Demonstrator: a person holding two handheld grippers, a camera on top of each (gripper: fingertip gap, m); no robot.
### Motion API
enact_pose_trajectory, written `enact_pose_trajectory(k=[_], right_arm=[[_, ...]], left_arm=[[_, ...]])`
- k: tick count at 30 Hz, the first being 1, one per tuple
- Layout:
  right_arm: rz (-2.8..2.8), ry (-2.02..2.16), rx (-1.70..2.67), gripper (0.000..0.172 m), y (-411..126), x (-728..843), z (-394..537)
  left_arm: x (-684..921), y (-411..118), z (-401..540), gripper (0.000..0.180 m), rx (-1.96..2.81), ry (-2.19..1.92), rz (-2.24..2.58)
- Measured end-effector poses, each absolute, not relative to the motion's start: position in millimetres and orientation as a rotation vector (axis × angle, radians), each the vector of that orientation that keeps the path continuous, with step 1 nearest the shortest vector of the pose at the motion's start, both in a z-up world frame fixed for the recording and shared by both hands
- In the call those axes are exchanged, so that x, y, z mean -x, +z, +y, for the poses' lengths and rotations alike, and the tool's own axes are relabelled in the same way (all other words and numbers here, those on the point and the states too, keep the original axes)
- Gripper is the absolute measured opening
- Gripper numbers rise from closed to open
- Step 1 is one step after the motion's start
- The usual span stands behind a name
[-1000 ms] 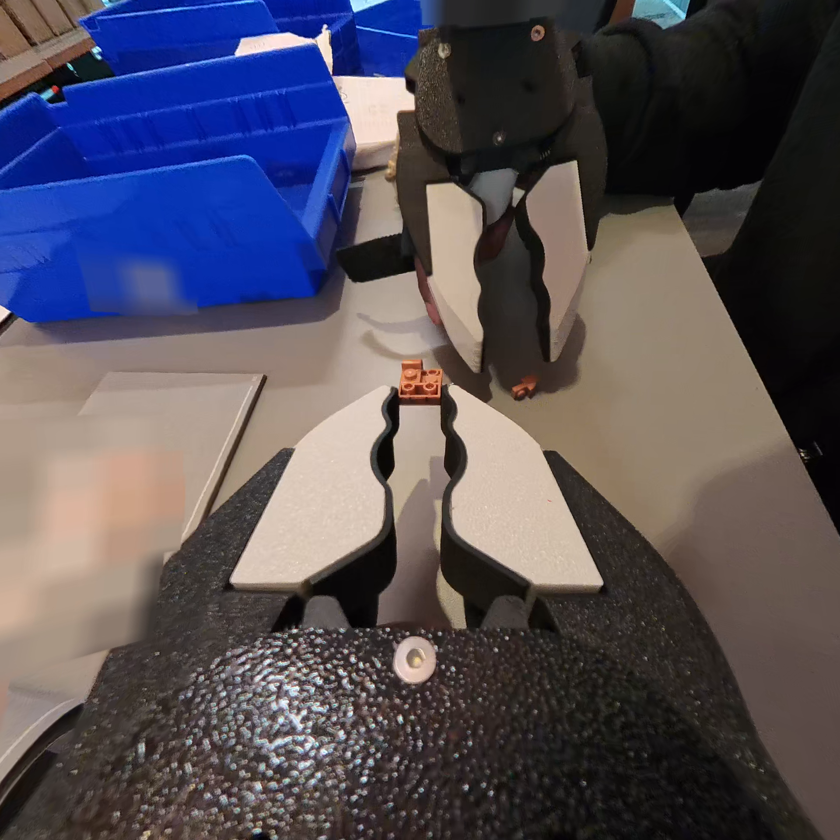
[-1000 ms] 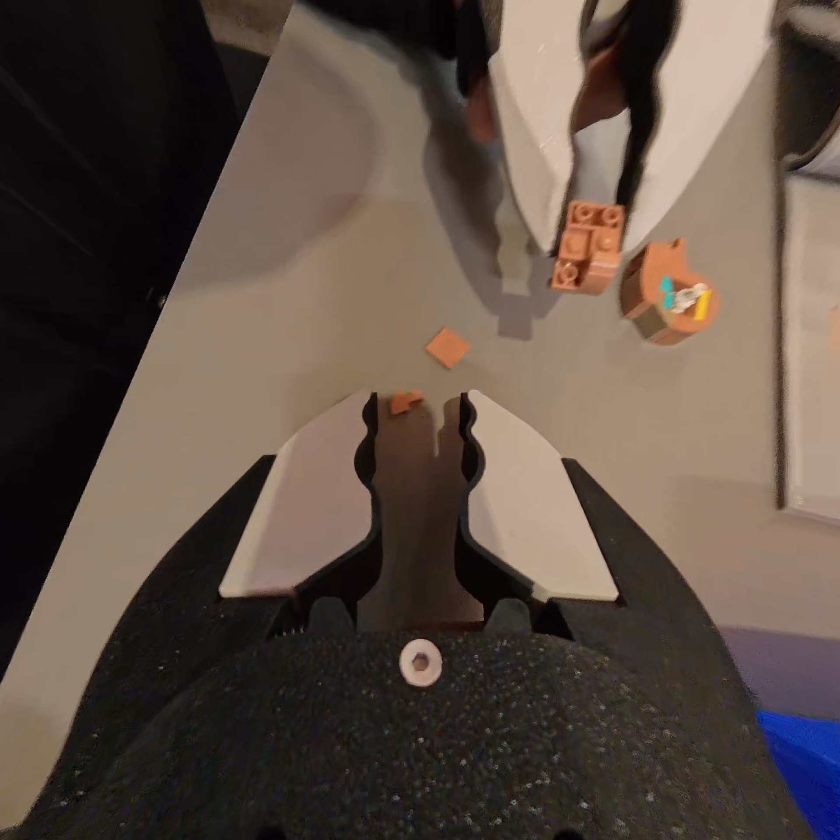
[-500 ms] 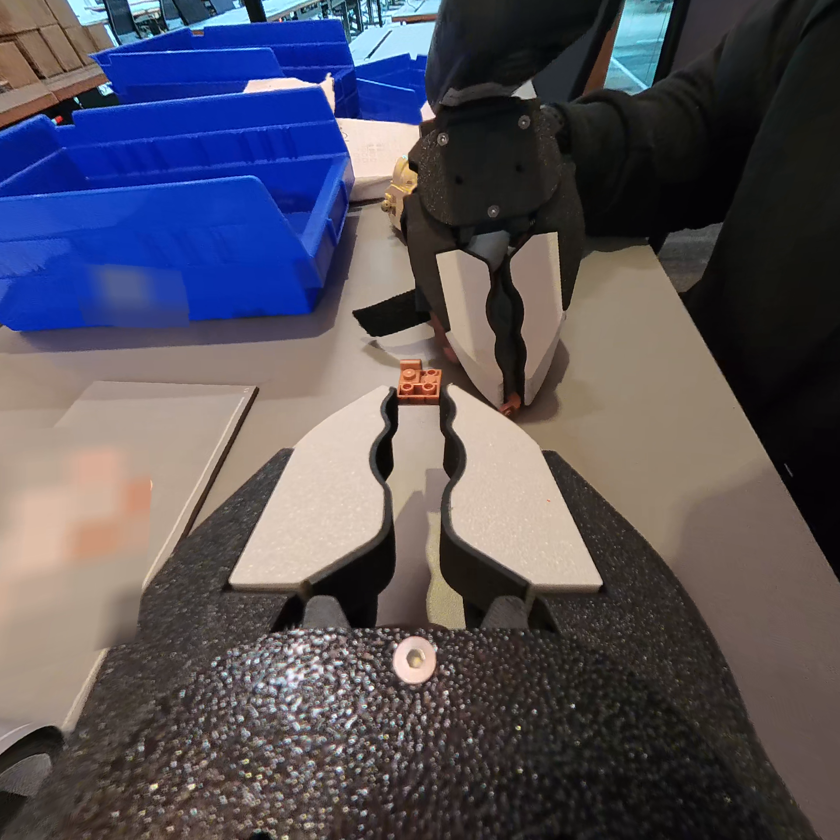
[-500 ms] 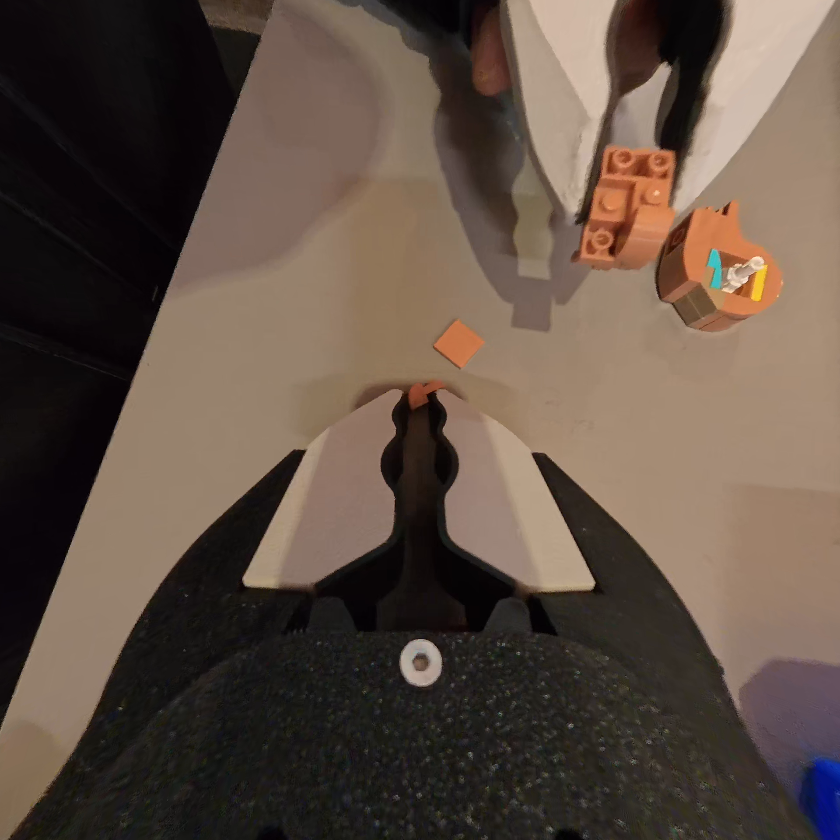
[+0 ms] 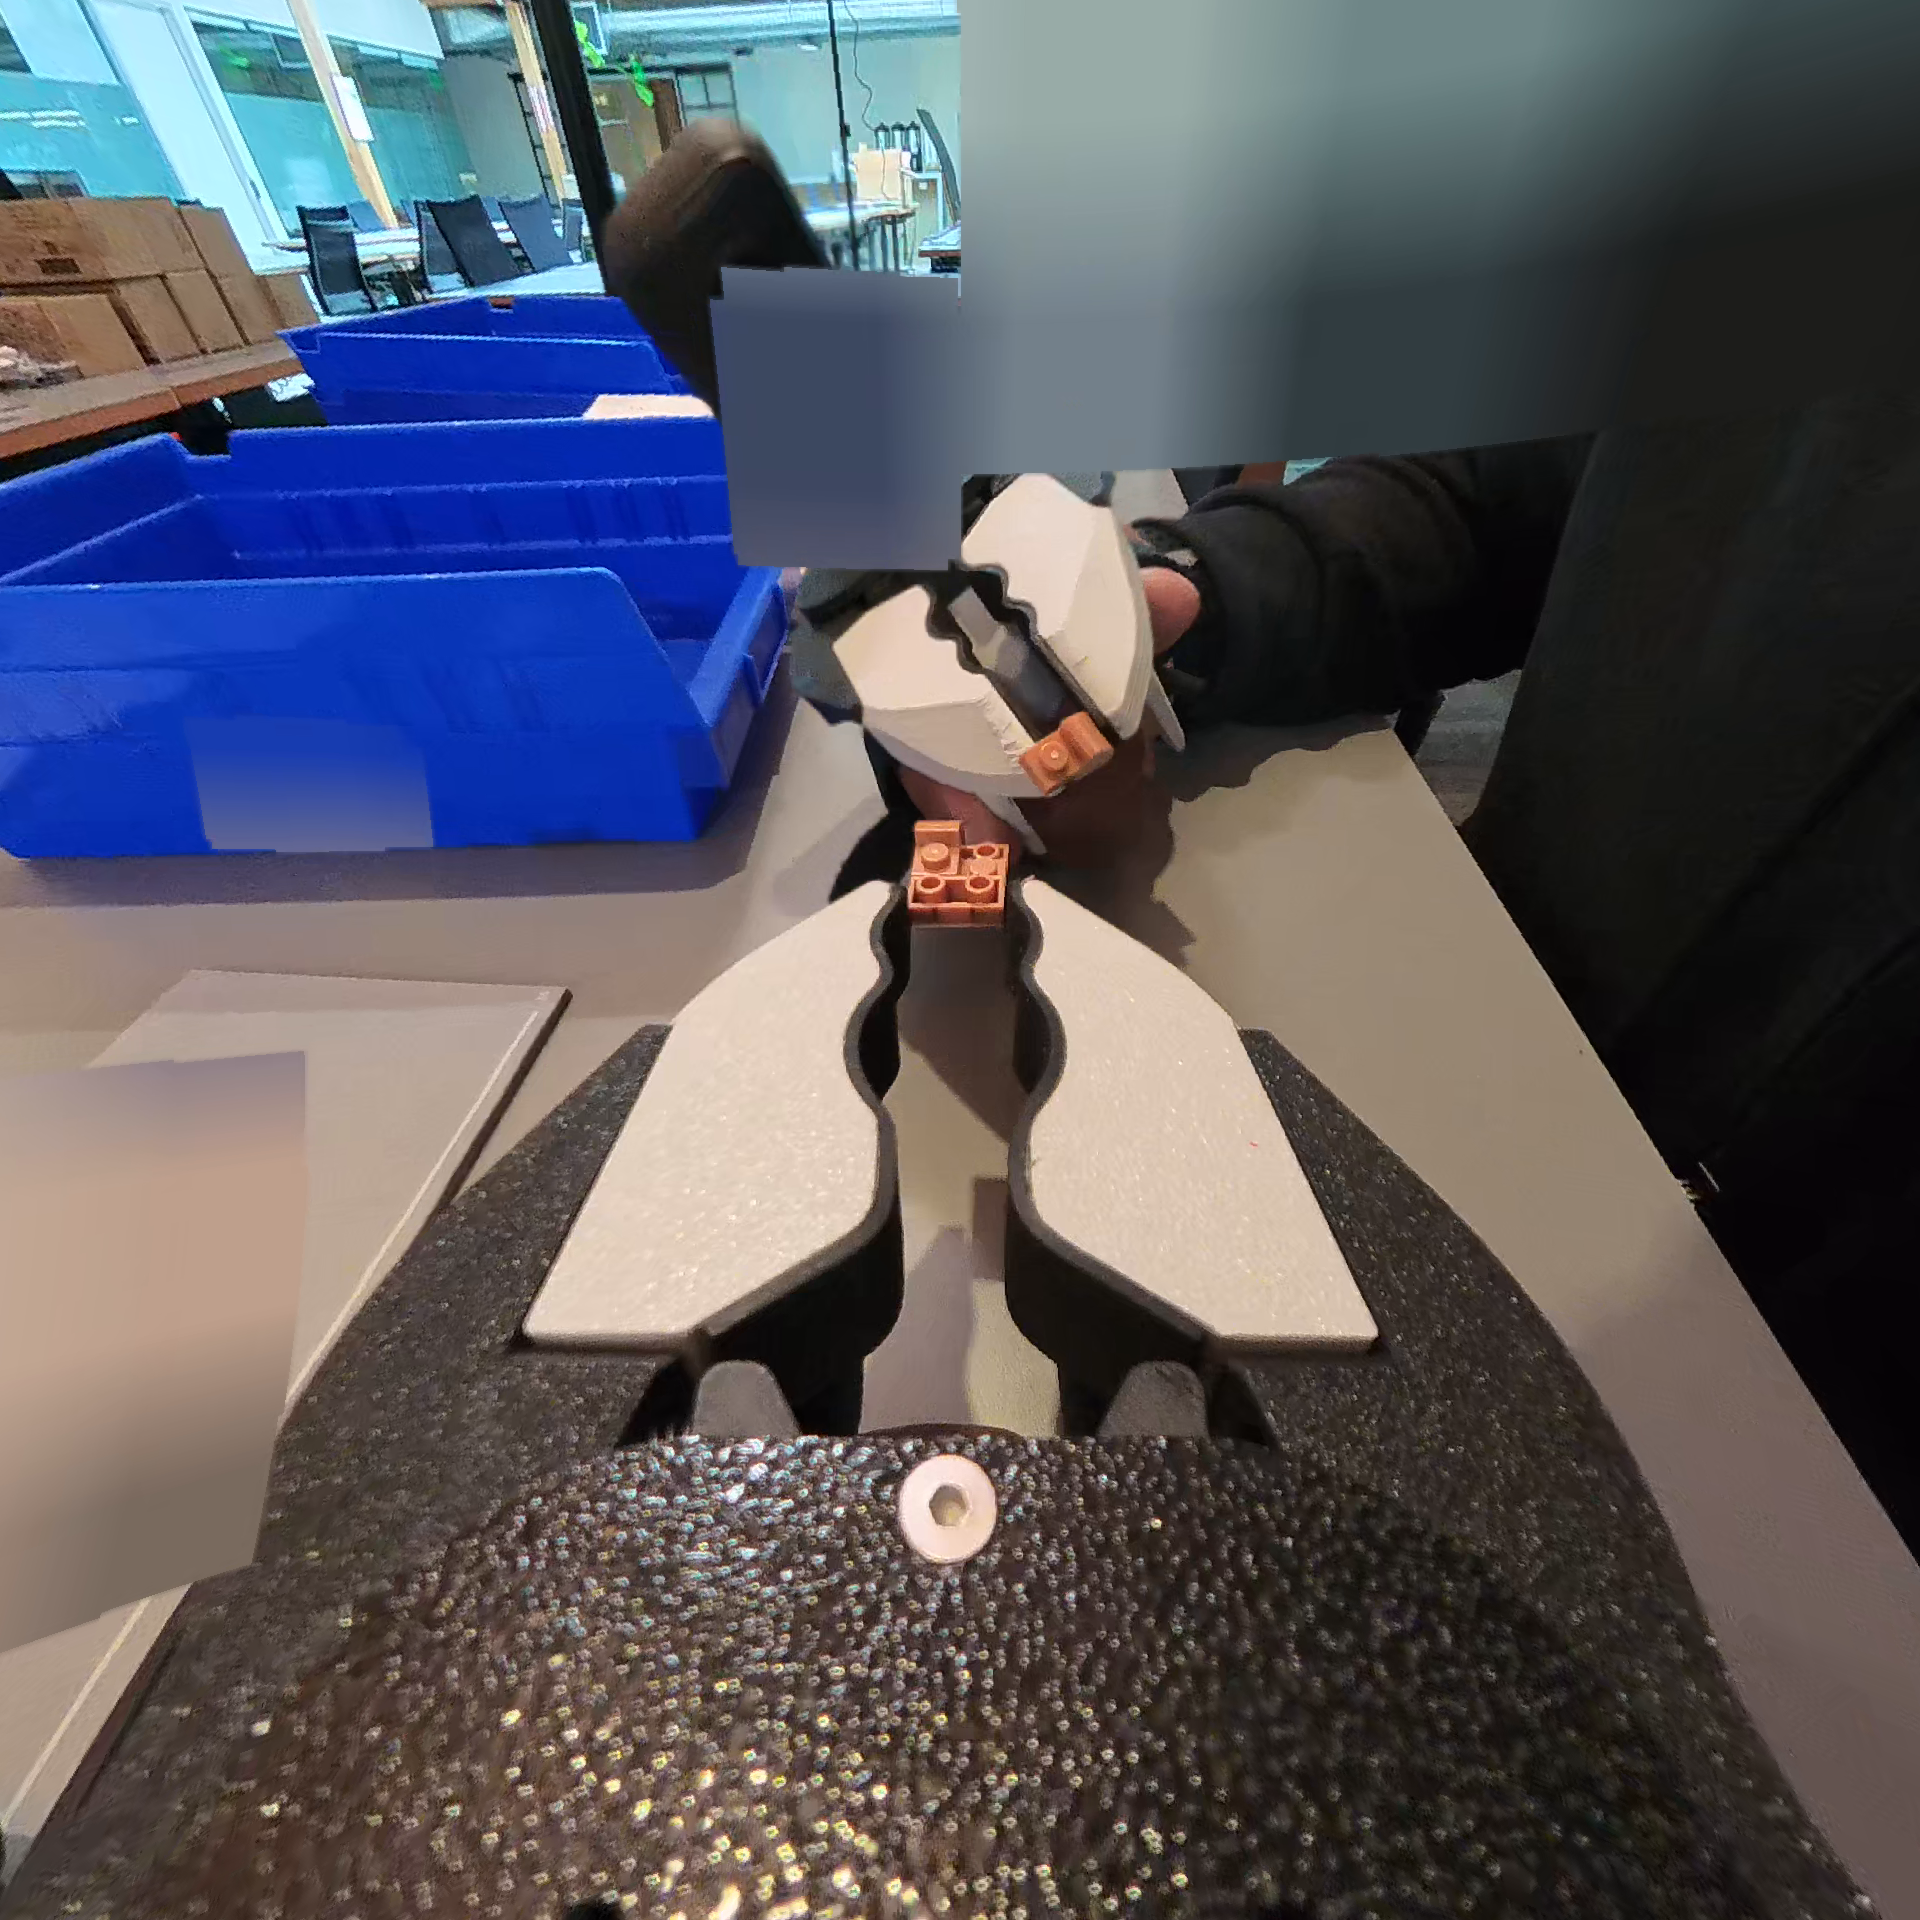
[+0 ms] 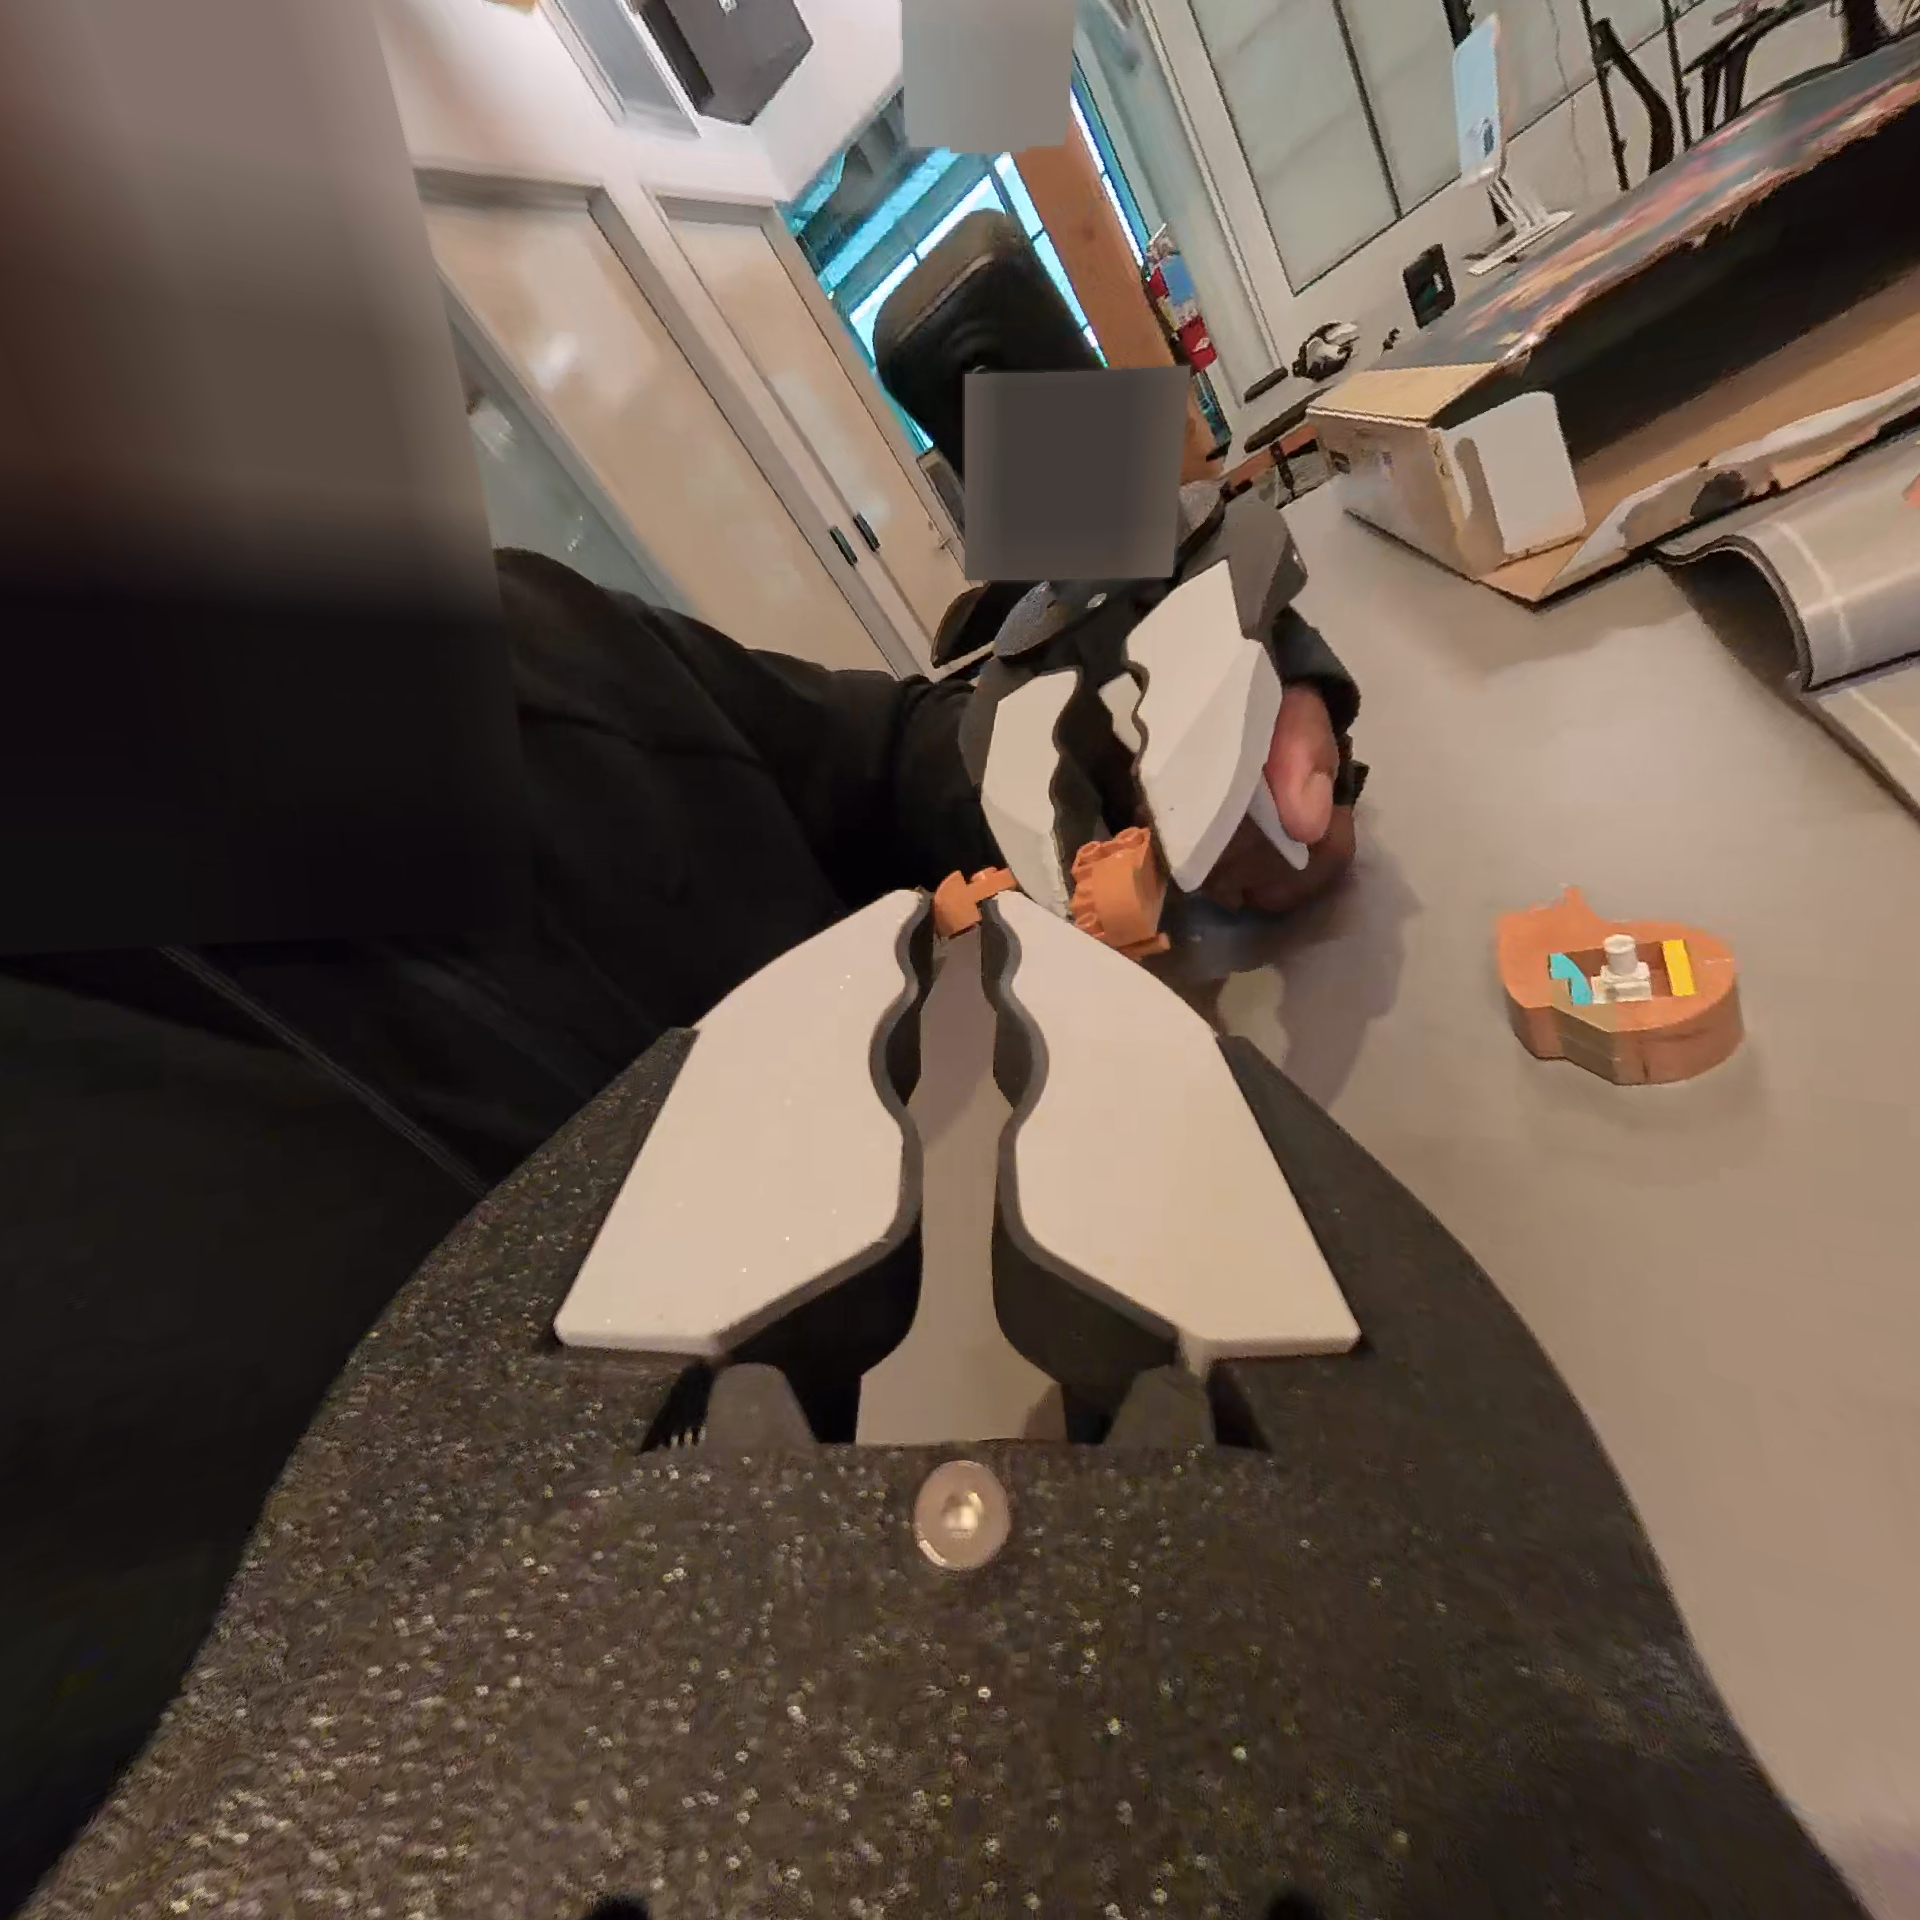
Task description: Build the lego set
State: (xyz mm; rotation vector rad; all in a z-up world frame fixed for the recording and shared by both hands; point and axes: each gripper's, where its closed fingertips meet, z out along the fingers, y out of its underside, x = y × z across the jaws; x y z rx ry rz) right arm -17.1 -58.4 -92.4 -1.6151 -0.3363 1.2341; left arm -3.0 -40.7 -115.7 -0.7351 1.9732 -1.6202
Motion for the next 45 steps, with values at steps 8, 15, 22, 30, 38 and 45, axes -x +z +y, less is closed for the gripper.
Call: enact_pose_trajectory(k=[8, 15, 22, 30, 38, 45], right_arm=[[-0.338, 1.219, 1.645, 0.008, -97.2, 20.0, -54.2], [-0.298, 1.256, 1.645, 0.008, -96.6, 18.3, -52.3], [-0.226, 1.201, 1.714, 0.008, -103.0, 10.6, -46.0], [-0.24, 0.997, 1.812, 0.008, -108.7, 6.7, -41.1], [-0.372, 0.7, 1.86, 0.008, -108.8, 8.1, -40.6], [-0.463, 0.55, 1.812, 0.008, -102.7, 8.6, -42.0]], left_arm=[[1.8, -111.5, -39.4, 0.017, 0.745, -1.636, 1.927], [1.4, -113.4, -41.1, 0.017, 0.728, -1.597, 1.934], [-1.8, -118.4, -41.3, 0.016, 0.736, -1.51, 1.938], [-5.6, -119.8, -38.7, 0.016, 0.779, -1.481, 1.922], [-6.6, -118.8, -37.1, 0.016, 0.795, -1.487, 1.907], [-4.9, -110.0, -35.2, 0.016, 0.819, -1.603, 1.861]])
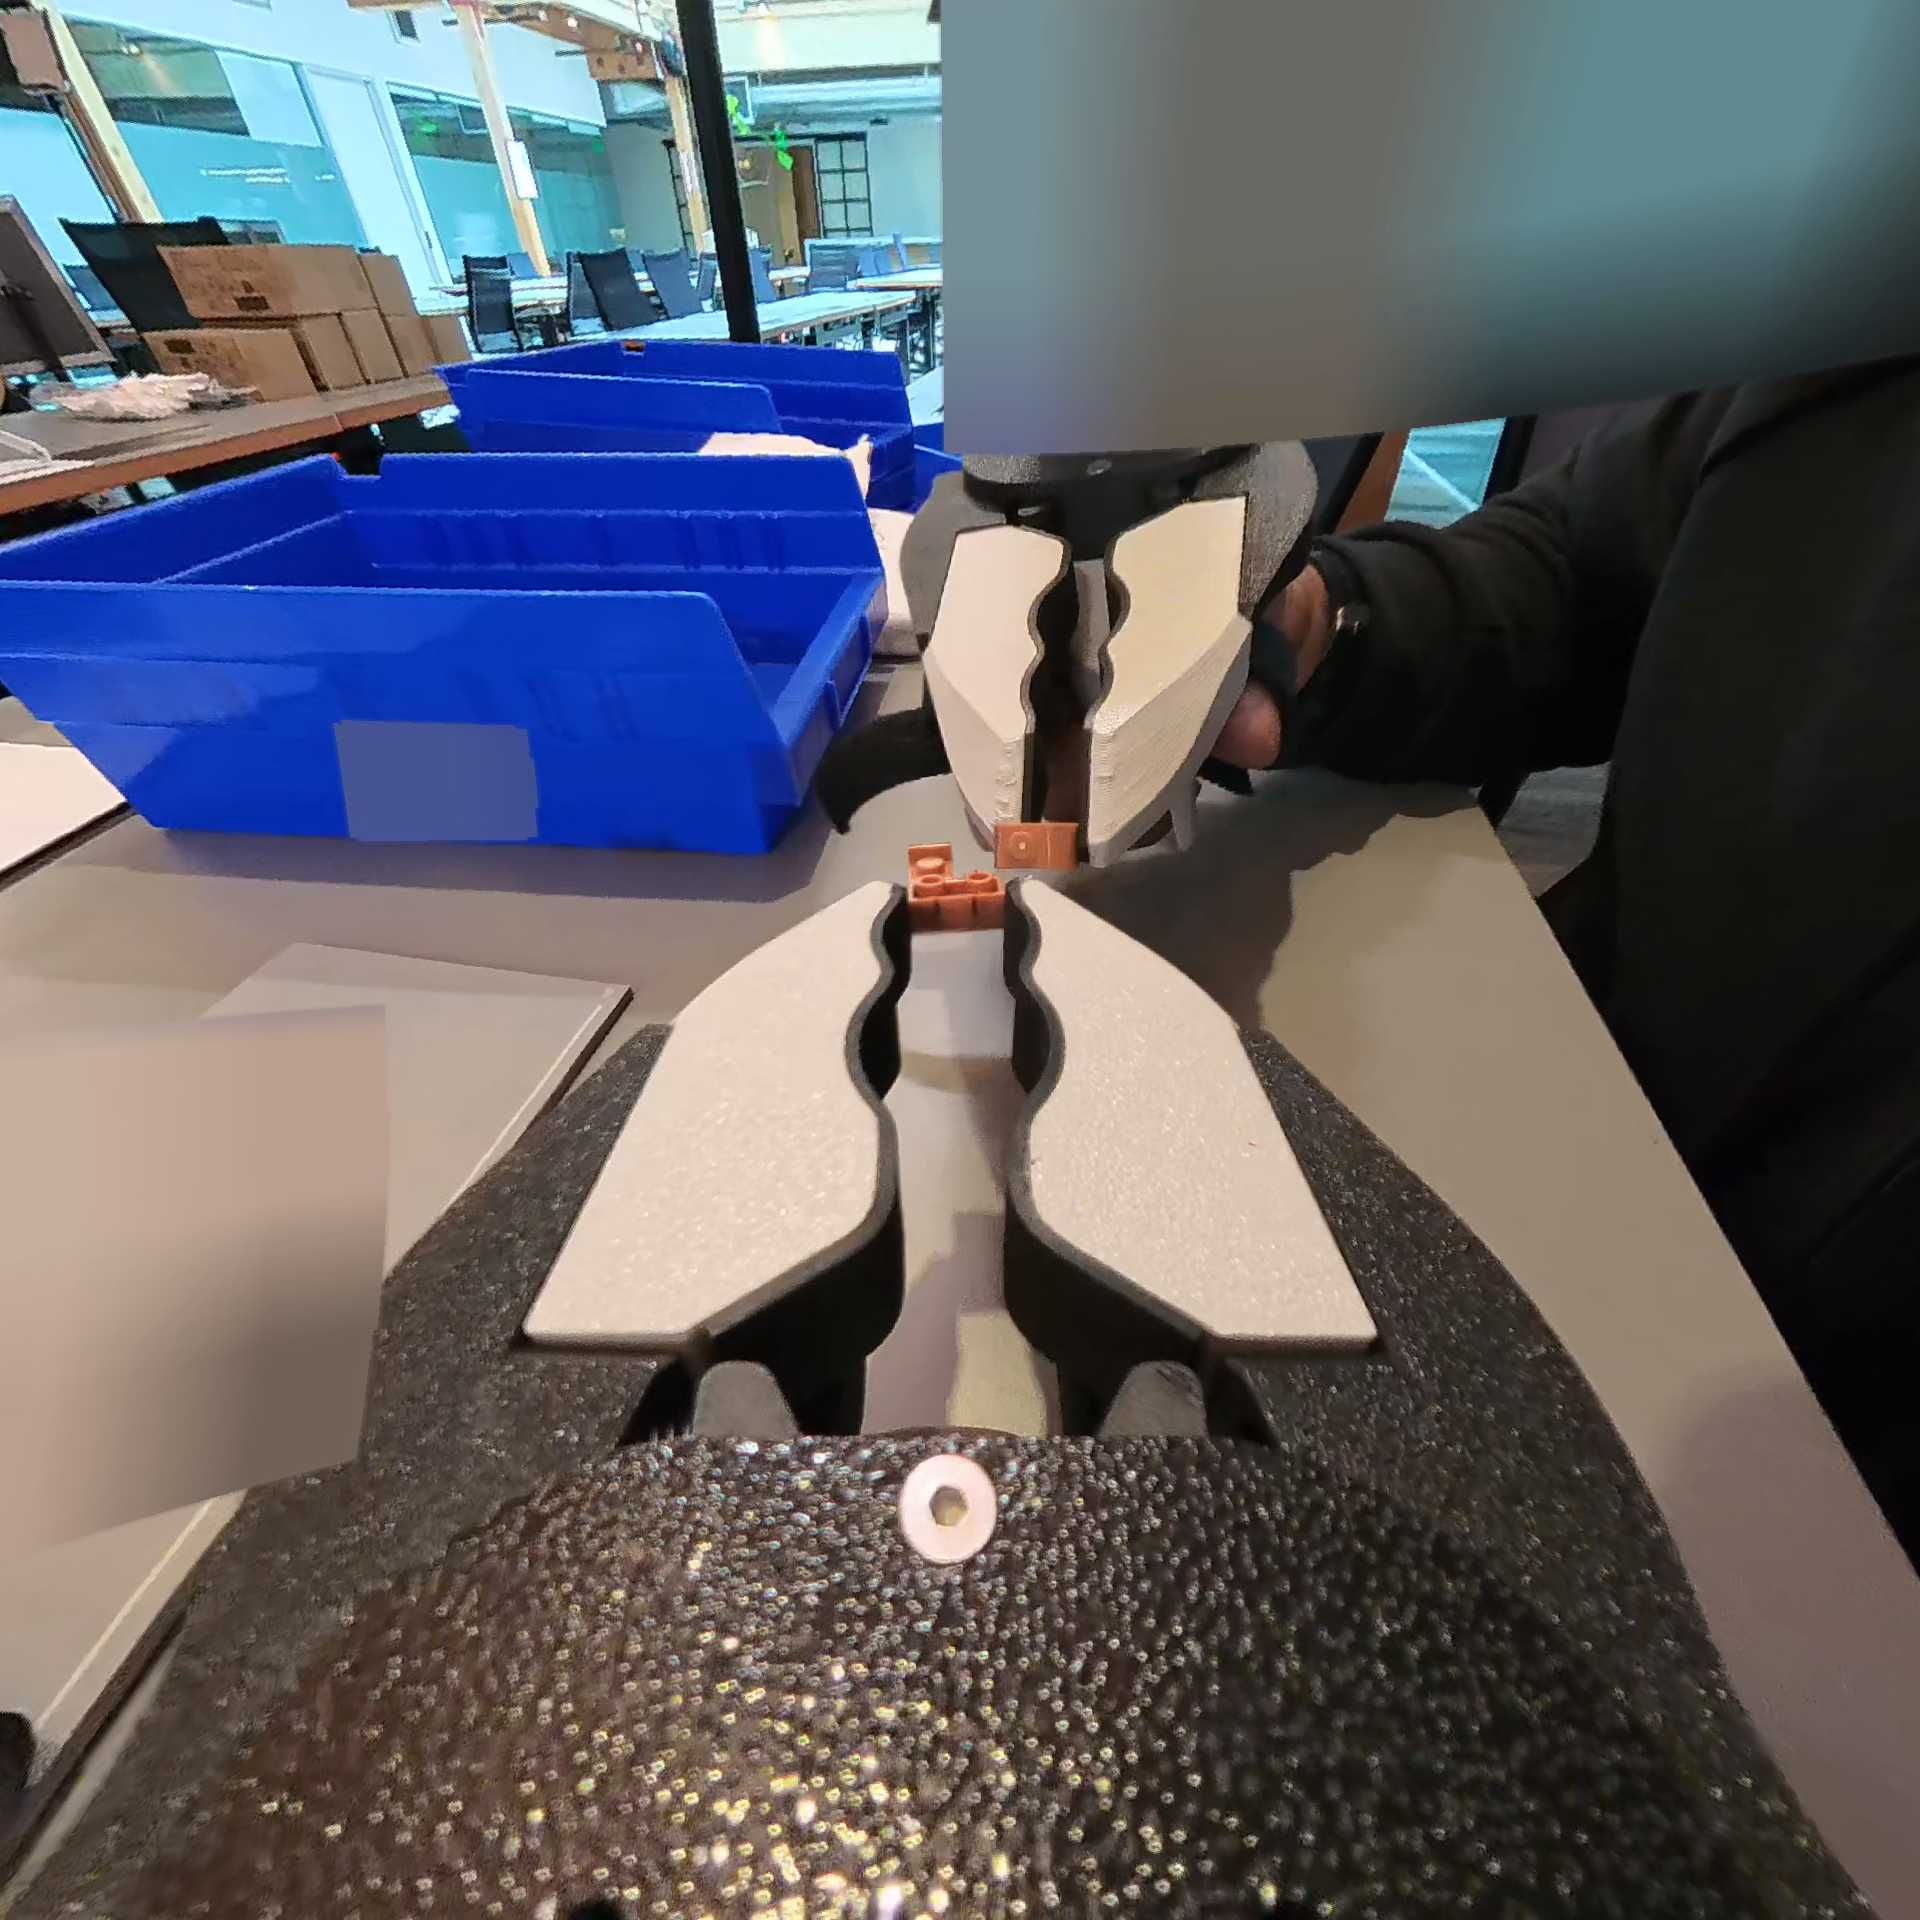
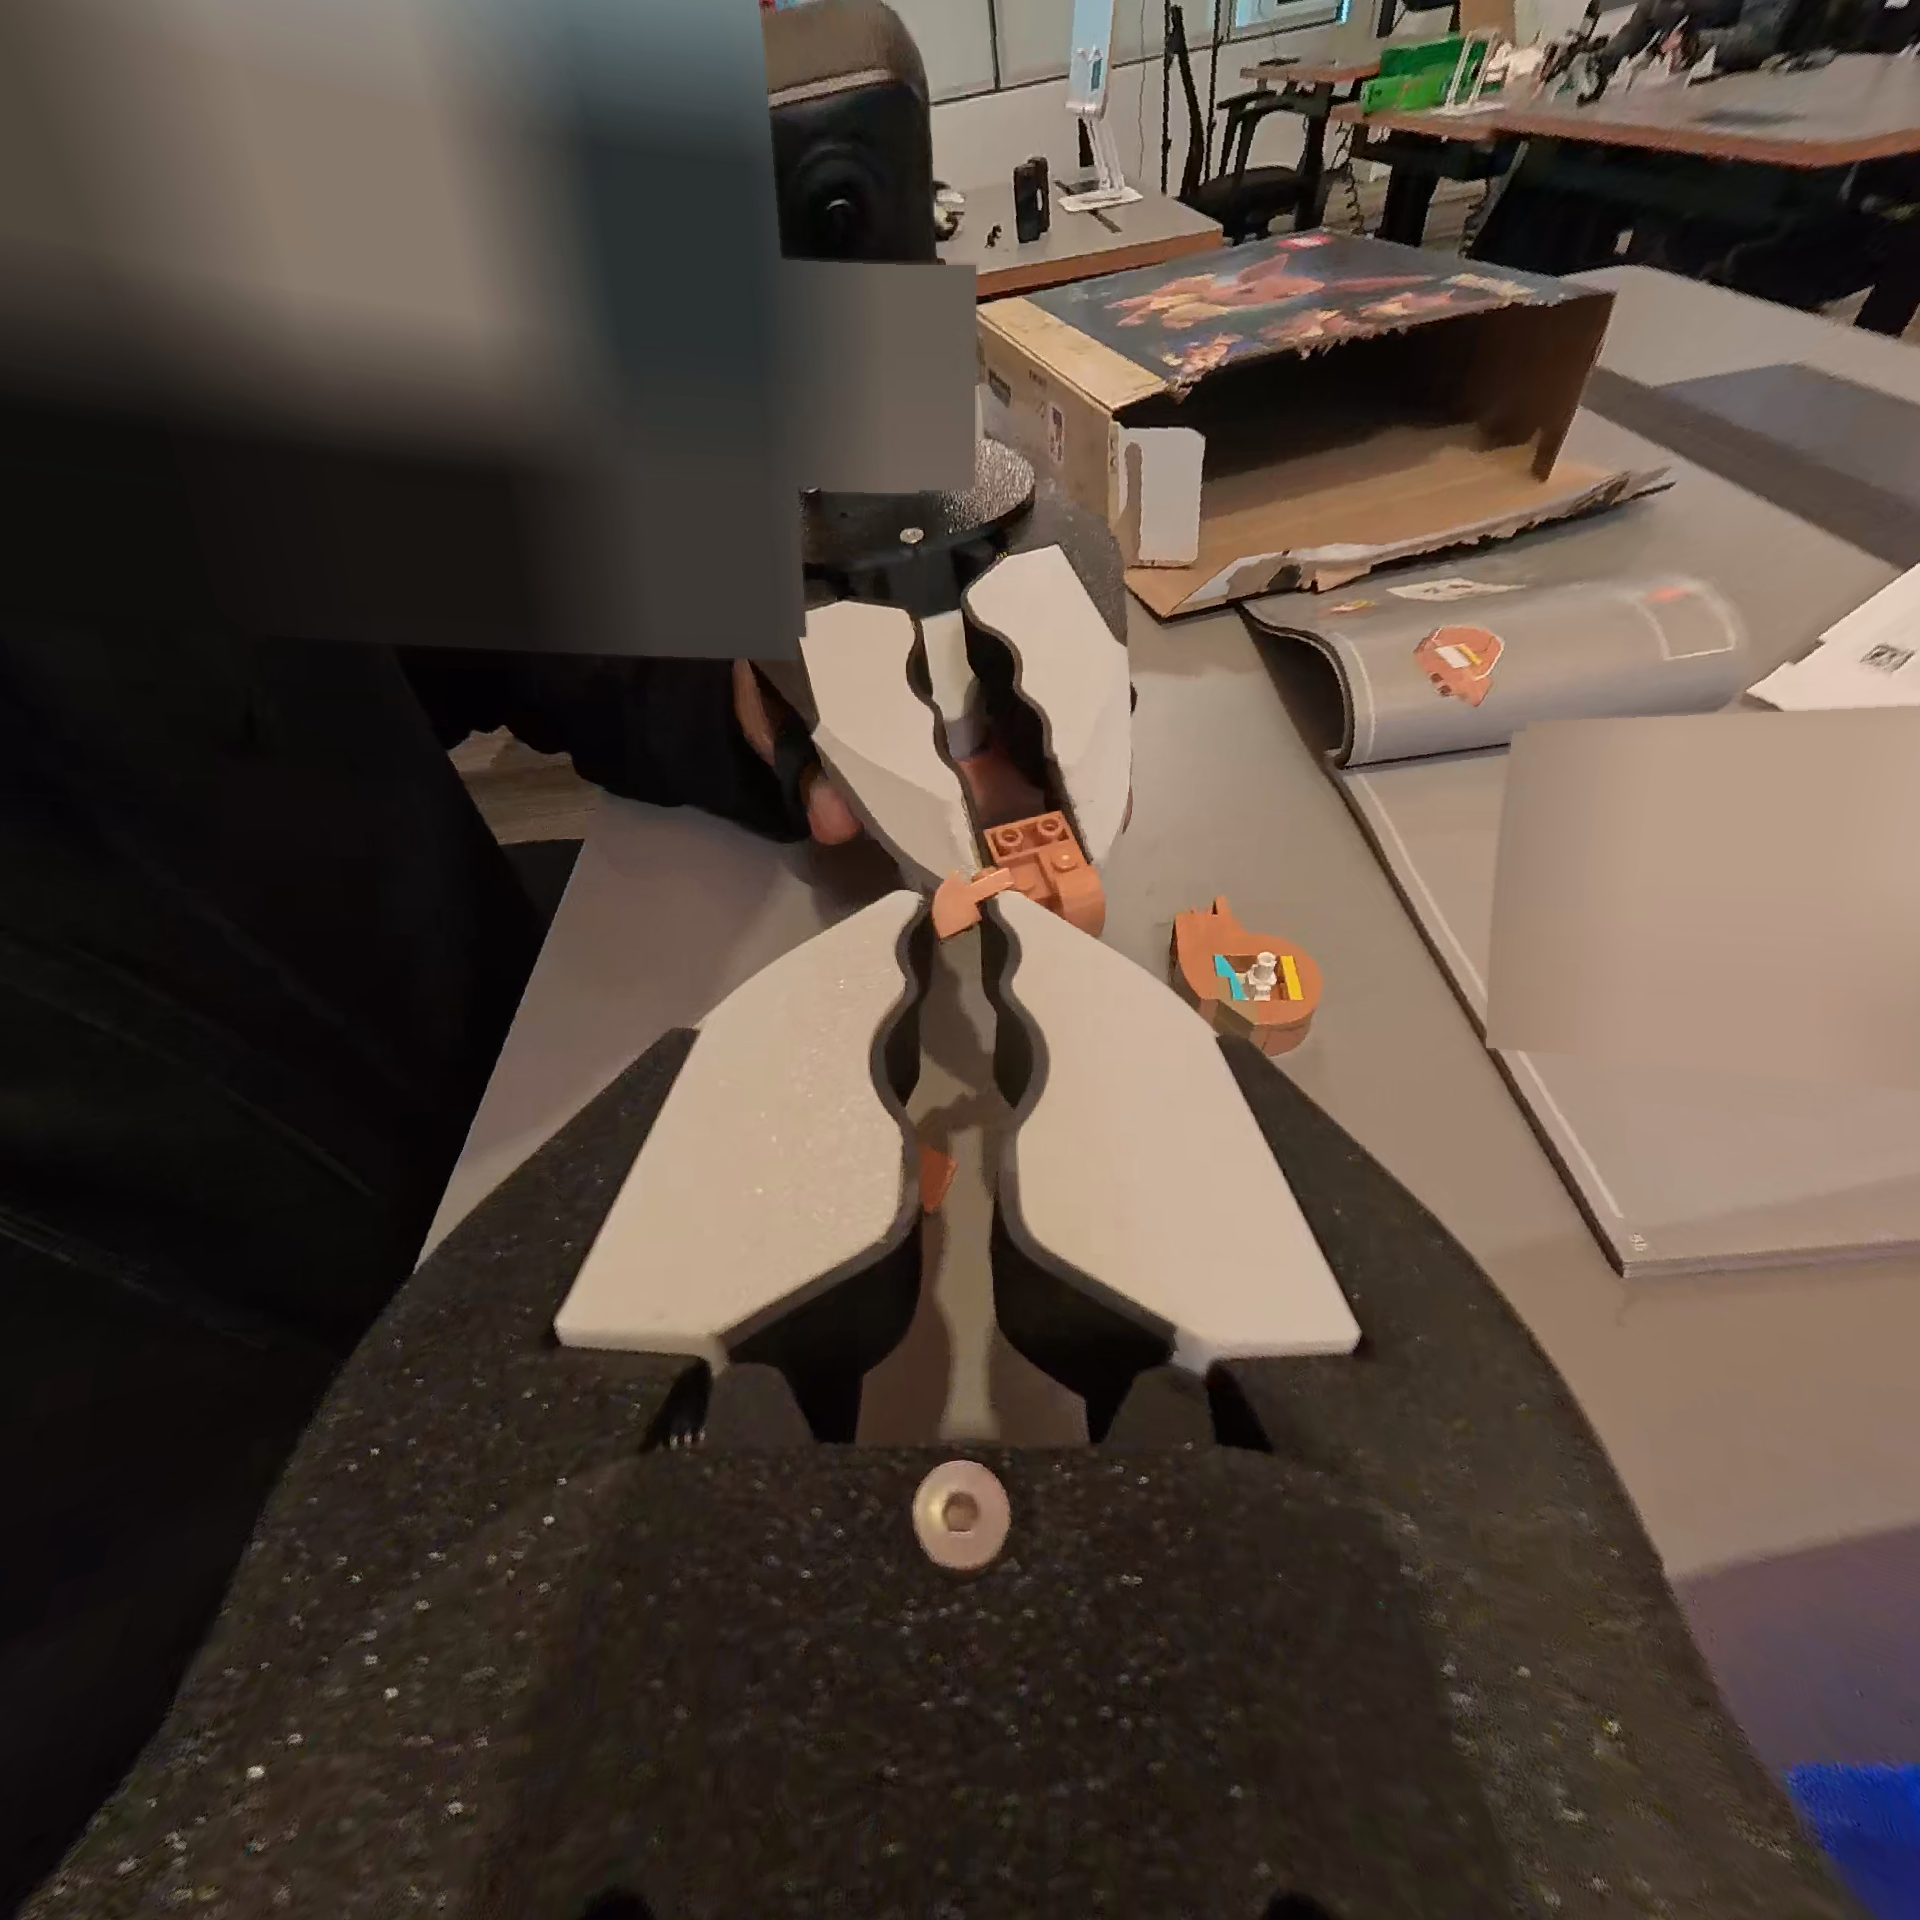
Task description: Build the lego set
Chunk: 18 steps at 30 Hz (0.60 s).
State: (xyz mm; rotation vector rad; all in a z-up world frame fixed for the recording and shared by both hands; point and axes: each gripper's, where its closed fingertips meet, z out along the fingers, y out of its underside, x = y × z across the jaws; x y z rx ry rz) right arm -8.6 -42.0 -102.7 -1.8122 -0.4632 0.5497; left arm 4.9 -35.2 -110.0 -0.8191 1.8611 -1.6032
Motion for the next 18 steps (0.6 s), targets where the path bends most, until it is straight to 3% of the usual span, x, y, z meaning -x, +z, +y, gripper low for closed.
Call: enact_pose_trajectory(k=[11, 18], right_arm=[[-0.426, 0.576, 1.788, 0.008, -101.8, 1.5, -42.1], [-0.415, 0.569, 1.798, 0.008, -103.7, -2.3, -42.0]], left_arm=[[-2.8, -112.6, -36.4, 0.016, 0.828, -1.628, 1.903], [2.4, -179.7, -23.6, 0.016, 0.881, -1.095, 2.296]])
